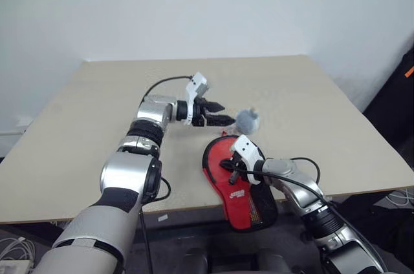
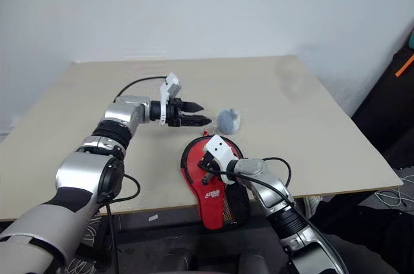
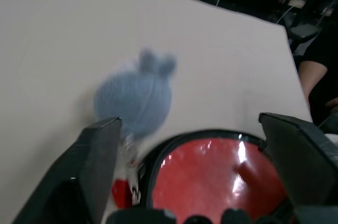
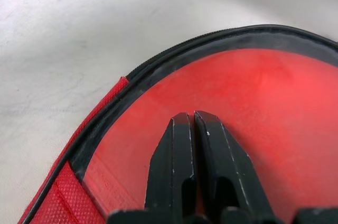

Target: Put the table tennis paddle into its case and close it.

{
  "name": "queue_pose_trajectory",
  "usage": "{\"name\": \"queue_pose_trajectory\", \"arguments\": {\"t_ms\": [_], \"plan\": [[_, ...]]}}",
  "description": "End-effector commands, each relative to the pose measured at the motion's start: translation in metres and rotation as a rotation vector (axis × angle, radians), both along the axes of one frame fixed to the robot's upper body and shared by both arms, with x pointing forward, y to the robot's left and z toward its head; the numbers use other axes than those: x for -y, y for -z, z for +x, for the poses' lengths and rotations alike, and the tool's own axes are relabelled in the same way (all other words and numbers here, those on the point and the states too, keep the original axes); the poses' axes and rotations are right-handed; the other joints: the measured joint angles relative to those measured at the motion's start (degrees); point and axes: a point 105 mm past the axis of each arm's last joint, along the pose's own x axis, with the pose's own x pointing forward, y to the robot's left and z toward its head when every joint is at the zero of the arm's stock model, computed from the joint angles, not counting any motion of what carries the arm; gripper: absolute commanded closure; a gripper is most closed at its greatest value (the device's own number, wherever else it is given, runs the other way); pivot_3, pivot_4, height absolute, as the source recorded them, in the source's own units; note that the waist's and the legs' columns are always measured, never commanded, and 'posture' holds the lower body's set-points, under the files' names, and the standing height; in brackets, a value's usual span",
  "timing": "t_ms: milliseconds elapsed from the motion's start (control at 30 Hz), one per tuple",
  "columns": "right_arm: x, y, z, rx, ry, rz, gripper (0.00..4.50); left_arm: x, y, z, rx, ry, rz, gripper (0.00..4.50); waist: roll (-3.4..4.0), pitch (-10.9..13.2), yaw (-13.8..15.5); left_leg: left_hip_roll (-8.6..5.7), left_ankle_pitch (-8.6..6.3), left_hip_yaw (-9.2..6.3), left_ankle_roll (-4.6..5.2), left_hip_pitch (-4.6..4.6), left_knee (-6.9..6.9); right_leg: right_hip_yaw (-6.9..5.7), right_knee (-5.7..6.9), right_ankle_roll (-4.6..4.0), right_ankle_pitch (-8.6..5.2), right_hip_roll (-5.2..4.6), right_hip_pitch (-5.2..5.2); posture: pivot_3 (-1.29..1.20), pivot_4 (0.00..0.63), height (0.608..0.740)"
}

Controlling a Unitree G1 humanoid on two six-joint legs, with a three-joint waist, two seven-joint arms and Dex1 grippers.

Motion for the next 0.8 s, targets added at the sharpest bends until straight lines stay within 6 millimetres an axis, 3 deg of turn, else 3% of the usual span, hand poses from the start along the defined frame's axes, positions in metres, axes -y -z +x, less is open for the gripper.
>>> {"name": "queue_pose_trajectory", "arguments": {"t_ms": [33, 167, 333, 400, 567, 667, 800], "plan": [[0.021, 0.016, -0.011, -0.107, 0.009, -0.070, 3.06, -0.011, -0.030, -0.002, 0.112, 0.016, -0.048, 1.32, 0.02, 0.03, -0.13, 0.00, 0.00, 0.01, 0.00, -0.03, 0.00, 0.01, 0.00, 0.00, 0.00, 0.00, -0.04, 0.00, 0.000, 0.698], [0.033, -0.016, -0.001, -0.043, 0.006, -0.057, 1.65, -0.020, -0.017, -0.012, 0.116, -0.010, -0.041, 2.76, 0.08, 0.06, -0.11, 0.02, 0.00, 0.01, 0.00, -0.01, -0.03, 0.02, 0.01, 0.00, 0.00, 0.00, -0.05, 0.00, 0.000, 0.698], [0.048, -0.065, 0.024, 0.057, 0.030, -0.026, 0.00, -0.022, 0.014, -0.039, 0.066, -0.018, -0.030, 4.45, 0.06, 0.40, -0.12, 0.03, 0.02, 0.01, 0.01, -0.37, 0.07, 0.06, 0.11, -0.03, 0.03, 0.01, -0.43, 0.00, 0.000, 0.698], [0.058, -0.088, 0.048, 0.141, 0.087, -0.033, 0.00, -0.019, 0.030, -0.050, 0.063, -0.040, -0.026, 4.45, 0.13, 0.57, -0.27, 0.04, 0.07, -0.01, -0.01, -0.89, 0.22, 0.07, 0.22, -0.18, 0.14, 0.05, -0.99, 0.00, 0.000, 0.698], [0.067, -0.110, 0.079, 0.200, 0.166, -0.030, 0.00, -0.010, 0.046, -0.061, 0.100, -0.096, -0.014, 4.45, 0.06, 0.63, 0.05, 0.04, 0.08, 0.04, -0.01, -0.84, 0.22, 0.08, 0.17, -0.47, 0.32, 0.05, -0.92, 0.00, 0.000, 0.698], [0.074, -0.111, 0.097, 0.227, 0.215, -0.058, 0.00, -0.003, 0.054, -0.062, 0.115, -0.133, -0.012, 4.45, 0.06, 0.63, 0.01, -0.01, 0.09, 0.07, 0.01, -0.83, 0.24, 0.09, 0.15, -0.46, 0.31, 0.02, -0.87, 0.00, 0.000, 0.698], [0.076, -0.097, 0.110, 0.206, 0.255, -0.081, 0.00, 0.002, 0.060, -0.063, 0.115, -0.162, -0.018, 4.45, 0.07, 0.63, -0.12, -0.01, 0.10, 0.13, 0.02, -0.82, 0.23, 0.13, 0.15, -0.53, 0.36, 0.02, -0.90, 0.00, 0.000, 0.698]]}}
